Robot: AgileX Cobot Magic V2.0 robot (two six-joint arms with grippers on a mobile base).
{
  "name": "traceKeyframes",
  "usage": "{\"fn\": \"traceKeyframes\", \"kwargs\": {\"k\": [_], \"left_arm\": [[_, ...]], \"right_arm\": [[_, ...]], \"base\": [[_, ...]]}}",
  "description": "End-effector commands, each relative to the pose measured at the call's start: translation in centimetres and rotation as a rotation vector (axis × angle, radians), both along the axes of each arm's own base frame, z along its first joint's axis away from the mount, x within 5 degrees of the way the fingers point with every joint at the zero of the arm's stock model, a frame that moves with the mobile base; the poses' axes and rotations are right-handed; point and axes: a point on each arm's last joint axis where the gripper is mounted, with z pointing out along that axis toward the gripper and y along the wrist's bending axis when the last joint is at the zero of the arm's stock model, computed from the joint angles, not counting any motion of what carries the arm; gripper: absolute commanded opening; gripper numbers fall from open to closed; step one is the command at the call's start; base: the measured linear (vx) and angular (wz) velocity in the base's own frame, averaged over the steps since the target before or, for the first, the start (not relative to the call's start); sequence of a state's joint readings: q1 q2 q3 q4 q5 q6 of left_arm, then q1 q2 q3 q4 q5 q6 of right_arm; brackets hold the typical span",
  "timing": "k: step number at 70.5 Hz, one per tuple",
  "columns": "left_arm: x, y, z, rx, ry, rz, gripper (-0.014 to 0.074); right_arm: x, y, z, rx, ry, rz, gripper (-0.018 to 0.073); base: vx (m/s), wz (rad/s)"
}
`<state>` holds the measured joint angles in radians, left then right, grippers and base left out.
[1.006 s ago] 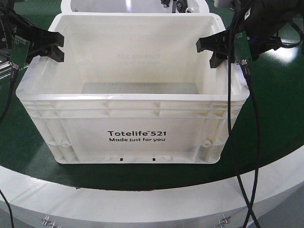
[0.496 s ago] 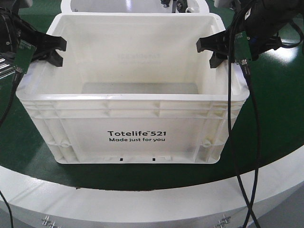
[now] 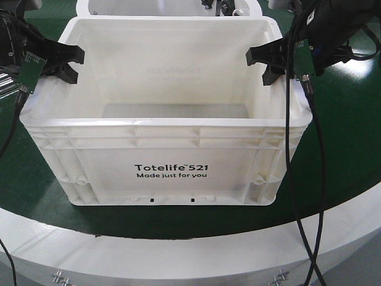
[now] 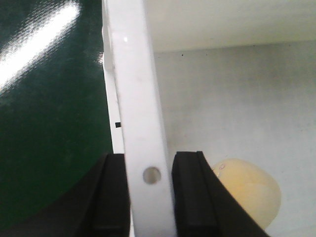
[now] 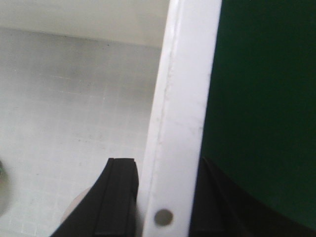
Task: Place moving items into box and shelve
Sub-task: 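Lift the tote off the conveyor with both grippers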
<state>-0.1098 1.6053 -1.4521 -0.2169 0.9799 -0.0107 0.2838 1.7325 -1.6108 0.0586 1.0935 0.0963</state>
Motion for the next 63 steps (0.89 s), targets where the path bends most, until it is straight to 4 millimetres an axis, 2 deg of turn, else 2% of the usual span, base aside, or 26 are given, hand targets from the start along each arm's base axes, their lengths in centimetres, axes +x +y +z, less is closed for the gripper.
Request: {"fn": "traceKeyframes", "kwargs": {"k": [1, 17, 26, 63], "left_arm": [[-0.4, 0.1, 2.5, -0.014, -0.104, 0.0, -0.0028], [-0.5, -0.2, 2.8, -0.05, -0.119, -0.015, -0.0026], [-1.1, -0.4, 3.9, -0.079, -0.162, -0.025, -0.0023], [-5.2, 0.0, 8.6, -0.099, -0.307, -0.03, -0.002]], "right_arm": [[-0.6, 0.3, 2.6, 0.075, -0.09, 0.02, -0.0012], [-1.0, 0.2, 3.4, 0.07, -0.13, 0.044, -0.0012], [-1.6, 0.0, 4.5, 0.076, -0.161, 0.05, -0.0012], [-5.5, -1.0, 9.3, 0.118, -0.283, 0.062, -0.0012]], "base": [[0.0, 0.0], [0.0, 0.0], [0.0, 0.0], [0.0, 0.0]]}}
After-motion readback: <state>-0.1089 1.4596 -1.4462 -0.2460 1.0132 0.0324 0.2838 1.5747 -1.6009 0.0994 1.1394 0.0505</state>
